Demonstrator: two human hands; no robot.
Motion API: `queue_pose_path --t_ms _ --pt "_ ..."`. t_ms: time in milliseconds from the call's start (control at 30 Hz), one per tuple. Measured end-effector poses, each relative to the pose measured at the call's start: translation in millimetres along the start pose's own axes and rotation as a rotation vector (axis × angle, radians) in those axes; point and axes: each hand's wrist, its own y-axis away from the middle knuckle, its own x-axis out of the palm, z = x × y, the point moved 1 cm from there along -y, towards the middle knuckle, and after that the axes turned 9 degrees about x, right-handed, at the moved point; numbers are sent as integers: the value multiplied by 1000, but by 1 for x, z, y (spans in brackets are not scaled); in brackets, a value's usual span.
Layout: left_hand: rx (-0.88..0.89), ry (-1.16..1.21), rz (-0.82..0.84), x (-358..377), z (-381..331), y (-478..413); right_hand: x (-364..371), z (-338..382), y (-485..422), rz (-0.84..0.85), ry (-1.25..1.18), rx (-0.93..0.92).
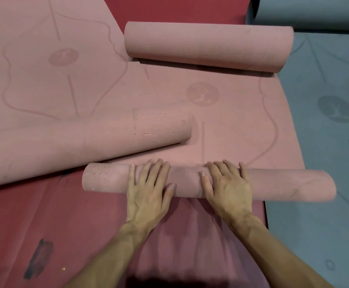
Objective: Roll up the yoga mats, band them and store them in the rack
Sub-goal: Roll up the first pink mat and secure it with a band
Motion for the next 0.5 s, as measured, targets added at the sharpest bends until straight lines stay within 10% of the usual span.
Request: queue_pose_path --t_ms 500 --pt "68 19 -133 11 11 -30 -4 -28 -10 45 -20 16"
